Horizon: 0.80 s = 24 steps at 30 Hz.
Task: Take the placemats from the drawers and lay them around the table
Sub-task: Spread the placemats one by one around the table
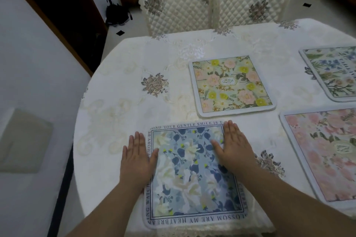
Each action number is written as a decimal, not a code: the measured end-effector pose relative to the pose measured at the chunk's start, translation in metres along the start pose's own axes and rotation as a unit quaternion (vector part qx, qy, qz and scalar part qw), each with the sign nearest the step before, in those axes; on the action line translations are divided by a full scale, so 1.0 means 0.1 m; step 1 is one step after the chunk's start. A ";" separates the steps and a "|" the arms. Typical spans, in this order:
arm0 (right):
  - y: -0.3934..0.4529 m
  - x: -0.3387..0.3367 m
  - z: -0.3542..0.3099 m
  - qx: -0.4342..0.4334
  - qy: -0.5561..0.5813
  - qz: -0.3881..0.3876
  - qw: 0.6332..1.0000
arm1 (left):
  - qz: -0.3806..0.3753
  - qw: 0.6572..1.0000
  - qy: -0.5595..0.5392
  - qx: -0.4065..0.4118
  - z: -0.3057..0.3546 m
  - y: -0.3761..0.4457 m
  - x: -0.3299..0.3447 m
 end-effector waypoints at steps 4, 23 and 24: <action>0.10 -0.29 -0.18 0.046 -0.038 -0.115 0.992 | -0.073 0.997 -0.007 -0.028 0.00 -0.27 -0.15; -1.71 -1.68 -3.37 -0.068 0.059 -0.079 0.993 | 0.069 0.990 -0.113 0.057 -1.72 -1.29 -2.99; -1.79 -1.64 -3.54 -0.060 0.057 -0.079 0.993 | 0.057 0.990 -0.110 0.062 -1.92 -1.31 -3.02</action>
Point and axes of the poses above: each hand's wrist, its own y-axis towards the middle knuckle, its own x-axis out of the palm, z = x × y, the point moved 3 cm from there along y, towards the middle knuckle, and after that the axes turned 7 degrees about x, right-handed, at the moved point
